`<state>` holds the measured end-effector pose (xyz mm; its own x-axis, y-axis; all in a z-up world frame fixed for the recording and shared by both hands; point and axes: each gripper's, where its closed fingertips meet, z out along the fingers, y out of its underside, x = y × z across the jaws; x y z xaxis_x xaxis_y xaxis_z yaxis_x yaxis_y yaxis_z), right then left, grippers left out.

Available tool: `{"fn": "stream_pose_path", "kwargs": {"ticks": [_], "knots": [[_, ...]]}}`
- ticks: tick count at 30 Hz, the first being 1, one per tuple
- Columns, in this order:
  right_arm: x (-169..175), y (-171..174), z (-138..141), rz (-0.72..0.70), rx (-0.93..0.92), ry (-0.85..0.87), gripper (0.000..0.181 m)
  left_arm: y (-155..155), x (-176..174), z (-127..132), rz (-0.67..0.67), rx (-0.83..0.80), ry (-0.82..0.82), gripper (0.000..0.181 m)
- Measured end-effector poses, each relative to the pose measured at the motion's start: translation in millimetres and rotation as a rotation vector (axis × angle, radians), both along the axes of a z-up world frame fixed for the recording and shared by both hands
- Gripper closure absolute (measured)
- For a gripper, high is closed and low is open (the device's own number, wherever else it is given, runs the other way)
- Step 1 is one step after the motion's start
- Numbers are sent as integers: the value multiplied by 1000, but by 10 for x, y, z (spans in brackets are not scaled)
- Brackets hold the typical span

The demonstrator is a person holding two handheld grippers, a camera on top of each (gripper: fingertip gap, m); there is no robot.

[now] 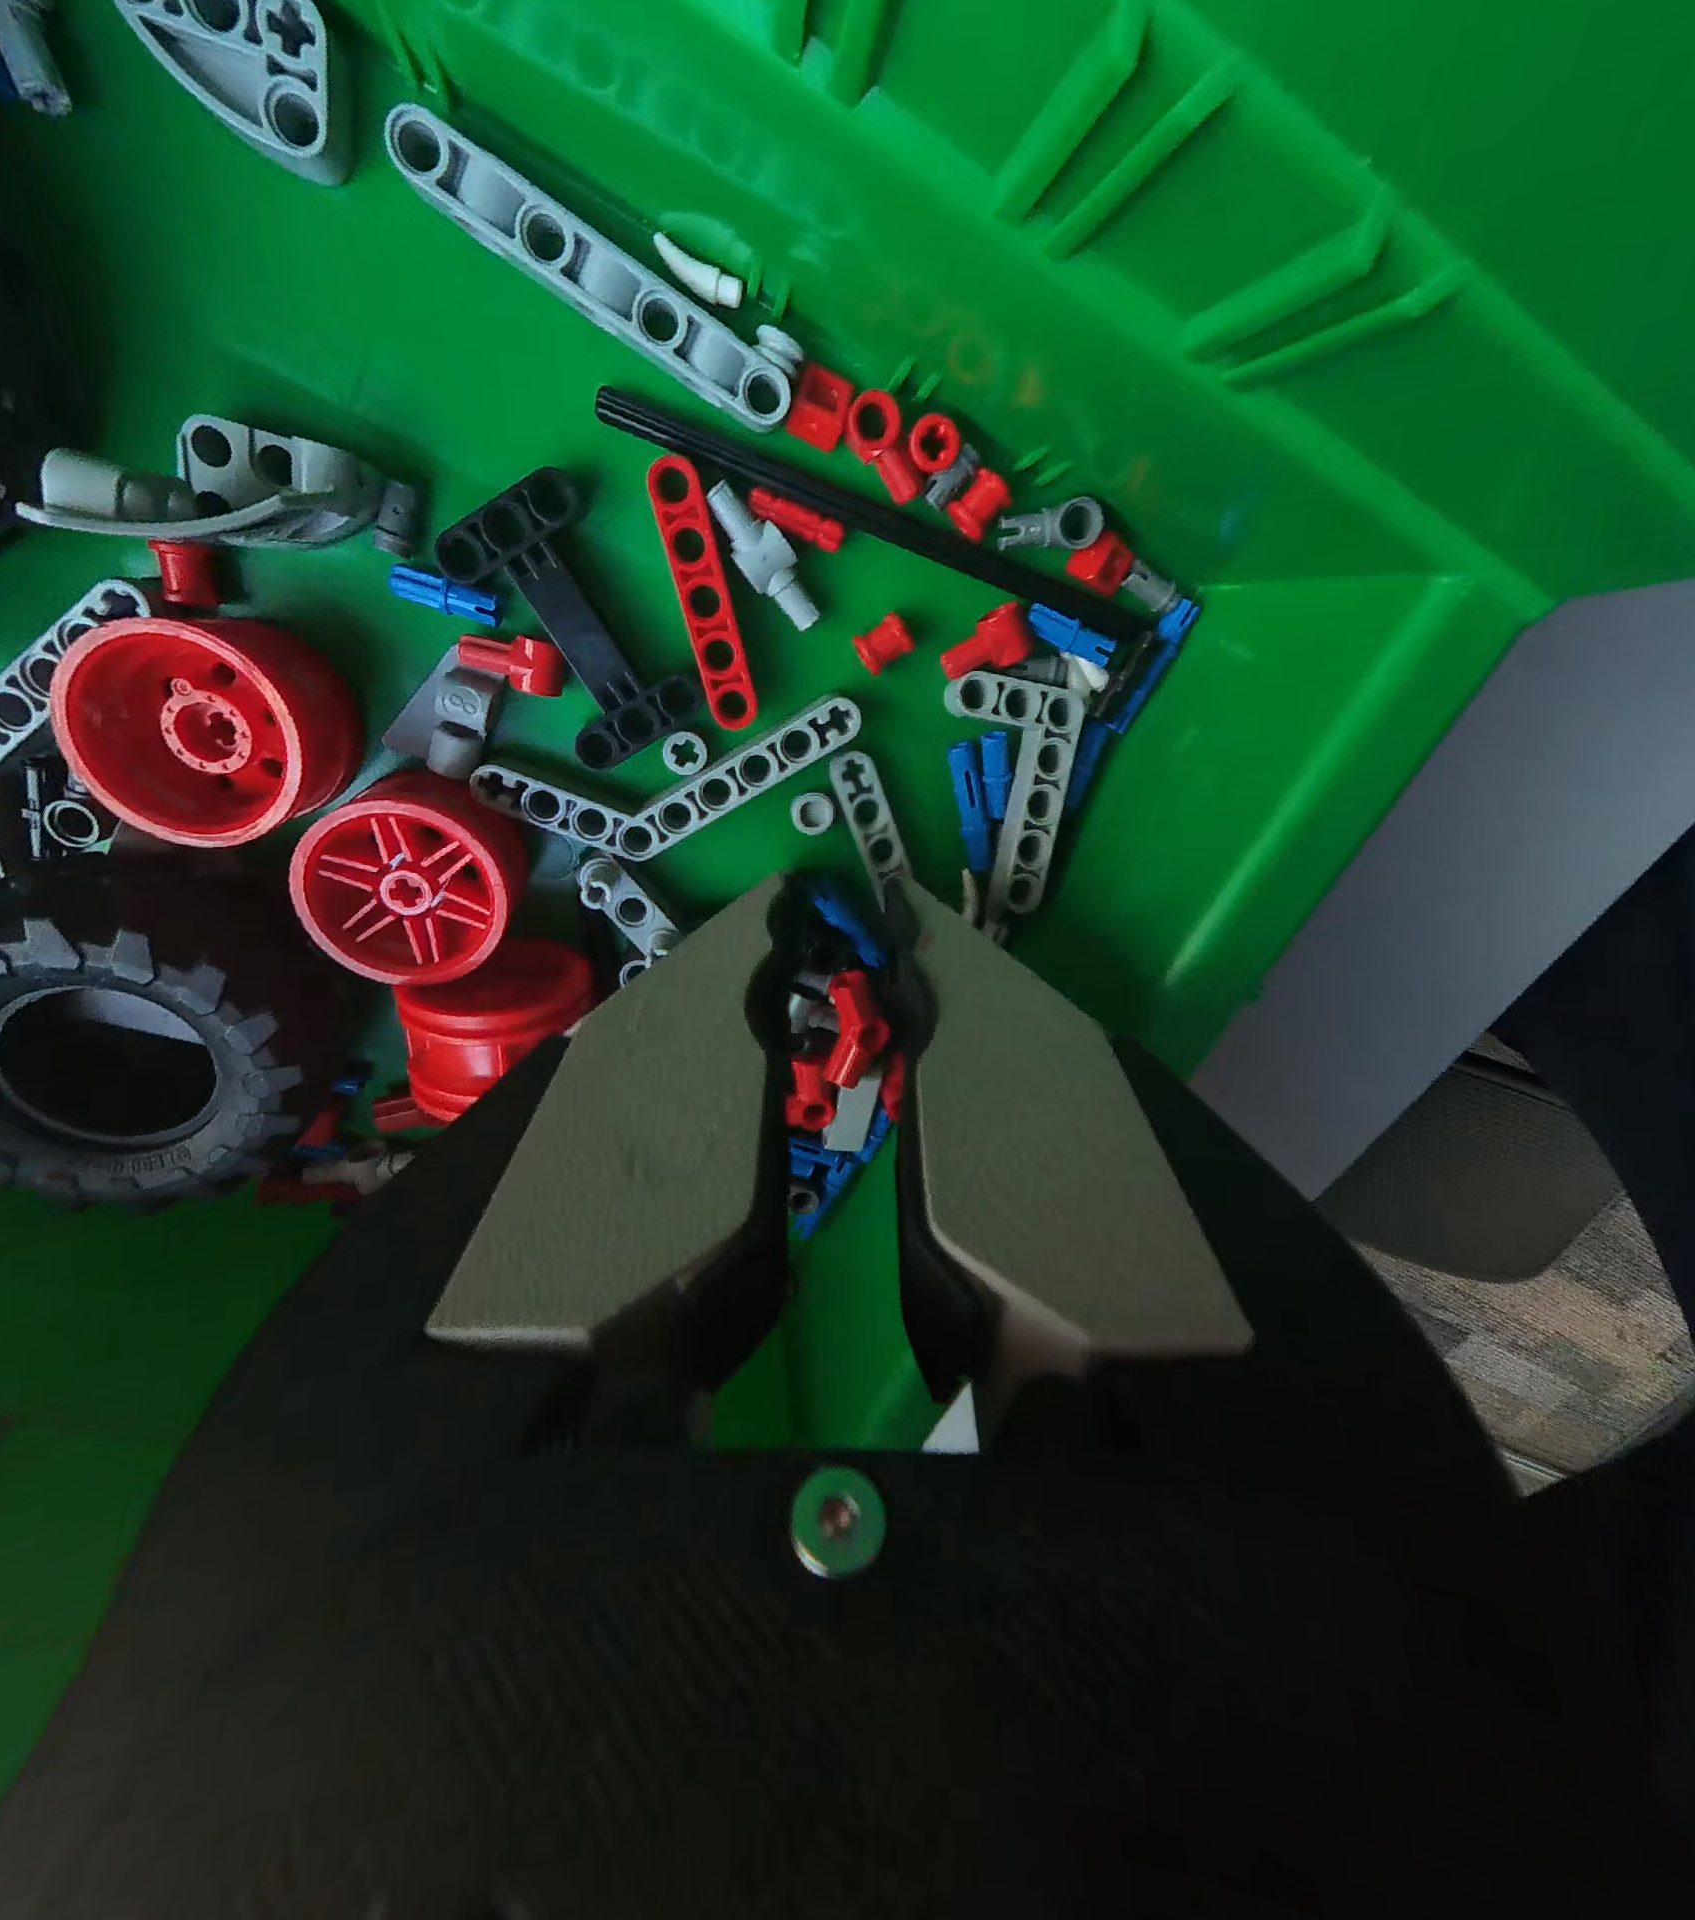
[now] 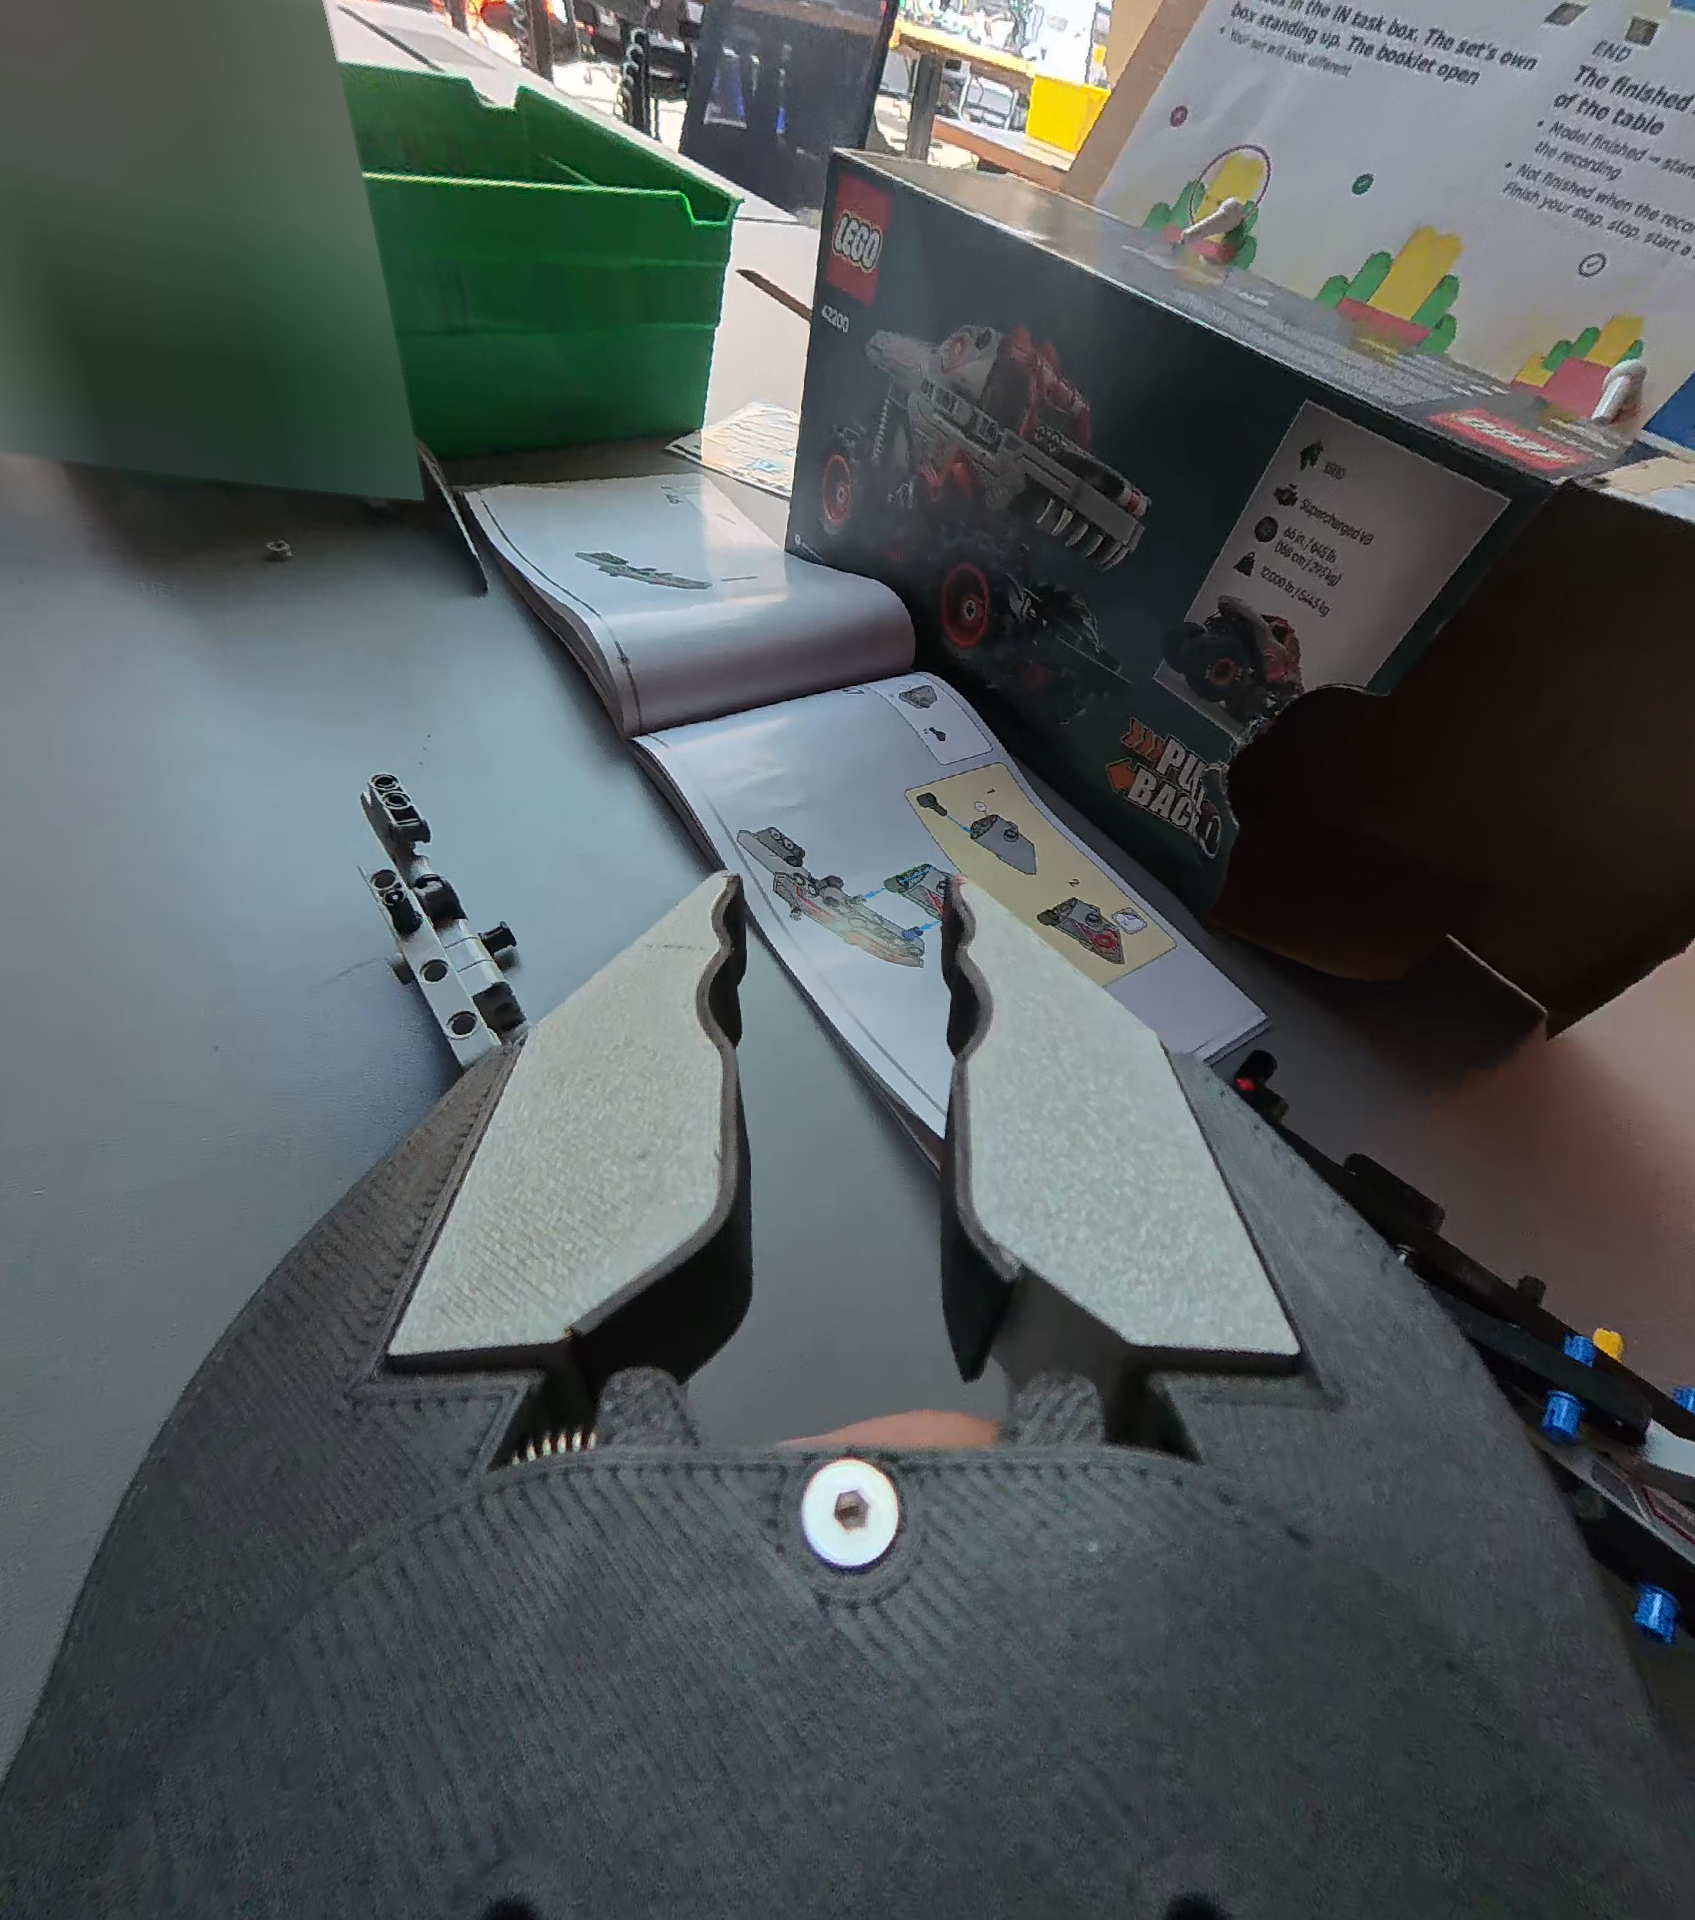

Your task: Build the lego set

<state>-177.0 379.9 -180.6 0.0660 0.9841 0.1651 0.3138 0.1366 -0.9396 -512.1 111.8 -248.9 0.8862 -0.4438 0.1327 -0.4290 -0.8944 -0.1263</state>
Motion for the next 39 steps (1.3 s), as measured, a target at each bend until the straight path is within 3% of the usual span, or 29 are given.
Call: {"fn": "stream_pose_path", "kwargs": {"ticks": [5,22,39], "knots": [[16,-16,17,3,5,3,149,32,-38,105,40,31,-23,174],[32,-50,69,2,33,12,155,-17,9,-17,78,-42,-63,180],[83,-169,258,15,97,69,158,111,-4,-22,103,97,101,179]]}}
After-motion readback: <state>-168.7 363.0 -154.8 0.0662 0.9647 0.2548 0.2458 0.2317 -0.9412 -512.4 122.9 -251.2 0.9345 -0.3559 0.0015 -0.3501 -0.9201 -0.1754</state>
